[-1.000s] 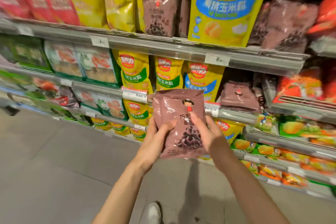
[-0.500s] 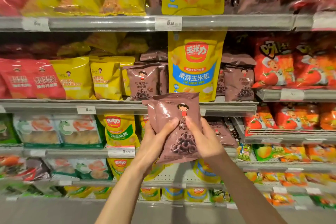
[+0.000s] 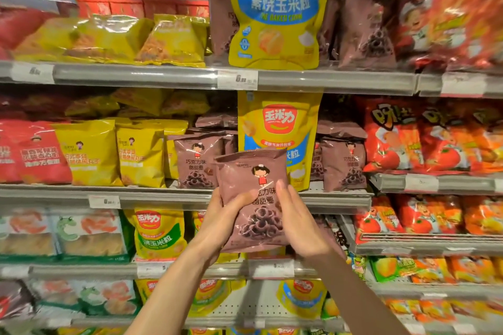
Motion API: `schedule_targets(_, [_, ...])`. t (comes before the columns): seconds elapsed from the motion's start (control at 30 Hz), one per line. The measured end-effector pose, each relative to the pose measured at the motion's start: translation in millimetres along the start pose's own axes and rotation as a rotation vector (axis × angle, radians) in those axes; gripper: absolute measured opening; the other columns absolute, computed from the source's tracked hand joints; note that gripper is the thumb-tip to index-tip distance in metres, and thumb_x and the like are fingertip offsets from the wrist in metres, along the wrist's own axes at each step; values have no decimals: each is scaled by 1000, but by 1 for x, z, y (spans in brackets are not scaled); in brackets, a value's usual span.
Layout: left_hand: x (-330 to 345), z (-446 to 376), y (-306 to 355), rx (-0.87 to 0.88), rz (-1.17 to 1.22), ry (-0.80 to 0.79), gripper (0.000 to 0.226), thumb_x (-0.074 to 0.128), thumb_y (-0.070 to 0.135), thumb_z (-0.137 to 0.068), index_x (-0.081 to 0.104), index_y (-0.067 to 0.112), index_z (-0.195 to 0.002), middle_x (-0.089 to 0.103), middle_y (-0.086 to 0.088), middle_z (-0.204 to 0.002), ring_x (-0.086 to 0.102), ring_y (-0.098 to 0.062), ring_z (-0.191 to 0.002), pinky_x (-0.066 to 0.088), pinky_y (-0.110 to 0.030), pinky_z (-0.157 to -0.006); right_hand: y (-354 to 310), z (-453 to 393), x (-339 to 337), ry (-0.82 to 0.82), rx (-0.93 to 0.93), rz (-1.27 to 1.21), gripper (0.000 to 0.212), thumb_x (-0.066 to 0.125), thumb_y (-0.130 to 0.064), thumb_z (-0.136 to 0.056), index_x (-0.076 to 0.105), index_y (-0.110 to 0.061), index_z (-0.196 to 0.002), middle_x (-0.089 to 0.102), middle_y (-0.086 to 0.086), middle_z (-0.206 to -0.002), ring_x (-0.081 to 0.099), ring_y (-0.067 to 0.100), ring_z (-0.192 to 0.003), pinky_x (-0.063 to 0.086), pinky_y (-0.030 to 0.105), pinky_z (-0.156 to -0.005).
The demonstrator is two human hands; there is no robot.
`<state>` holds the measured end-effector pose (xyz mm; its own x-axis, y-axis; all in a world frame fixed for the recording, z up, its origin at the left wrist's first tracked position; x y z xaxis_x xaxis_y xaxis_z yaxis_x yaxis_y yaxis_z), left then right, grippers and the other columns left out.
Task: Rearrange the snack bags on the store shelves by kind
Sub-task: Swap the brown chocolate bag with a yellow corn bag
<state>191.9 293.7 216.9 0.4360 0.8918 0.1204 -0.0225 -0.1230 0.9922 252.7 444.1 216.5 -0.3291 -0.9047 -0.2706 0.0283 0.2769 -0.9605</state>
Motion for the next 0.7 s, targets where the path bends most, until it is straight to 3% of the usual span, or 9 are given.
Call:
schedule_targets(0.1, [-3,-11,-5,-21,68,44,84,89,48,-63,56,24,-137,76,-3,-124,75,-21,-108,59,-40,-95,-7,-8,-13,-23,-67,22,56,29,-55,-105,30,-34,-157,28,-29,-146,21,-11,-141,12,8,-106])
schedule_targets(0.17, [-7,-16,-7,-13,121,76,82,86,45,-61,56,24,-135,77,-5,-119,76,-26,-105,61,-43,-90,-11,-17,-27,32,-94,13,59,35,-61,-101,34,-34,-154,36,-25,-149,33,-3,-142,24,18,-110])
schedule_targets(0.23, [-12,-20,-7,16,127,111,78,83,43,-62,57,25,-133,78,-5,-117,77,-26,-102,62,-38,-81,-13,-34,-47,165,-96,0,63,49,-61,-97,39,-28,-150,48,-13,-147,48,4,-132,36,24,-100])
schedule_targets(0.3, [-20,-23,-6,39,97,155,86,84,49,-56,56,25,-133,77,-5,-118,77,-24,-101,61,-40,-85,-13,-59,-68,353,-109,70,68,64,-57,-91,43,-21,-145,53,-2,-142,55,11,-124,45,27,-96])
schedule_targets(0.37, [-28,-25,-5,59,82,202,88,83,51,-53,57,25,-133,77,-4,-118,77,-24,-102,59,-44,-90,-11,-85,-80,440,-80,147,84,74,-61,-82,42,-16,-145,51,4,-144,53,19,-129,47,39,-106])
schedule_targets(0.47, [-38,-26,-2,86,55,250,89,82,54,-53,56,24,-133,78,-1,-116,78,-21,-98,58,-40,-86,-5,-110,-81,393,-1,159,102,82,-63,-71,36,-14,-148,50,6,-145,52,23,-131,47,42,-106])
schedule_targets(0.6, [-52,-27,-3,97,48,290,91,82,56,-54,55,23,-135,77,-4,-117,78,-22,-99,58,-41,-85,1,-121,-77,293,-7,35,71,87,-39,-77,47,-14,-130,63,-9,-108,62,0,-89,49,17,-65])
schedule_targets(0.63, [-55,-27,-4,98,52,296,92,82,56,-55,54,22,-136,76,-7,-119,78,-24,-99,59,-42,-85,3,-125,-77,276,-11,12,65,87,-36,-77,49,-14,-126,63,-11,-103,61,-2,-85,48,14,-60])
schedule_targets(0.7, [-61,-26,-5,108,59,305,92,82,56,-55,53,22,-136,74,-9,-122,78,-26,-99,60,-43,-85,7,-132,-77,258,-17,-54,66,90,-37,-72,53,-13,-121,69,-5,-107,68,7,-89,56,22,-66])
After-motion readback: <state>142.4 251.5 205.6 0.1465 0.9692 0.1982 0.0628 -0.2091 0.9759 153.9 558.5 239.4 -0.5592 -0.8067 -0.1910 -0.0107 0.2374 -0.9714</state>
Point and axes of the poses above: each hand's wrist, its own z-axis away from the middle knuckle, its own x-axis out of the palm, y = z × x, the point moved 1 cm from there along -z, towards the middle knuckle
